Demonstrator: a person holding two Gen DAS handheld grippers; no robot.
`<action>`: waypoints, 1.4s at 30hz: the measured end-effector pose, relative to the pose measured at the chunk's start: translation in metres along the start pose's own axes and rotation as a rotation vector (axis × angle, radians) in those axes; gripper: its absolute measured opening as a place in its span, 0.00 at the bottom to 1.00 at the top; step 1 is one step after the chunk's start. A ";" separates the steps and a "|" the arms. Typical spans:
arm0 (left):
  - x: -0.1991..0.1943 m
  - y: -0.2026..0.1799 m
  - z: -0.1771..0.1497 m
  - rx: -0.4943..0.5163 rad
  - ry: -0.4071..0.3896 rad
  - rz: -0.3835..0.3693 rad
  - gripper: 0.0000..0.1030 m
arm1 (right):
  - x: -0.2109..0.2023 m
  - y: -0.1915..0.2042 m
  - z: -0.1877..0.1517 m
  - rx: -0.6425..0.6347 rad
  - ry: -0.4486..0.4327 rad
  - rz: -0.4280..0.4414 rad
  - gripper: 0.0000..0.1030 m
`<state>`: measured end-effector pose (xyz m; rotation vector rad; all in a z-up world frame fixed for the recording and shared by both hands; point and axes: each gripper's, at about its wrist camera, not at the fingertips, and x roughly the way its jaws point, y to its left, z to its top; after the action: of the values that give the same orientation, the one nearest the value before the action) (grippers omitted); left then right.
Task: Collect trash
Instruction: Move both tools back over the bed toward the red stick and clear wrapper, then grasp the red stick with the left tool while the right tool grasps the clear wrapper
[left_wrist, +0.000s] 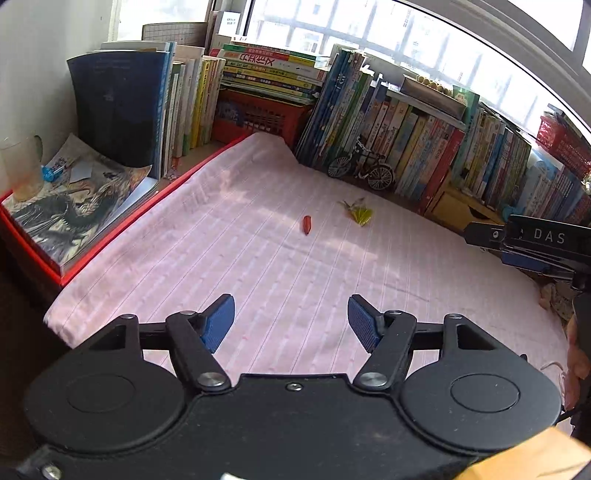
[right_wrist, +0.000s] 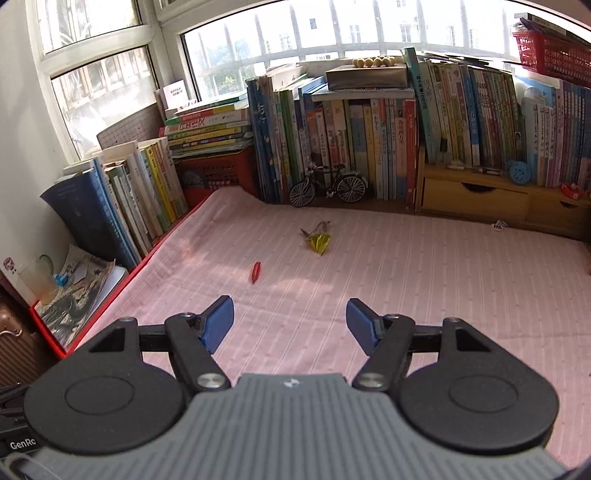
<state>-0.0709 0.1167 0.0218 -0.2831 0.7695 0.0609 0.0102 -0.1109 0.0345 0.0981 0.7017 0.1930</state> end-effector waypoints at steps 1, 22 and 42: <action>0.009 -0.006 0.009 0.002 0.002 0.003 0.60 | 0.008 -0.008 0.011 0.008 -0.008 -0.002 0.75; 0.256 -0.050 0.085 -0.101 0.106 0.155 0.39 | 0.267 -0.116 0.132 0.258 0.345 0.131 0.57; 0.345 -0.056 0.079 -0.095 0.194 0.124 0.10 | 0.388 -0.082 0.108 0.162 0.509 0.126 0.41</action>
<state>0.2399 0.0675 -0.1507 -0.3342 0.9778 0.1898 0.3817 -0.1130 -0.1411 0.2540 1.2199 0.2858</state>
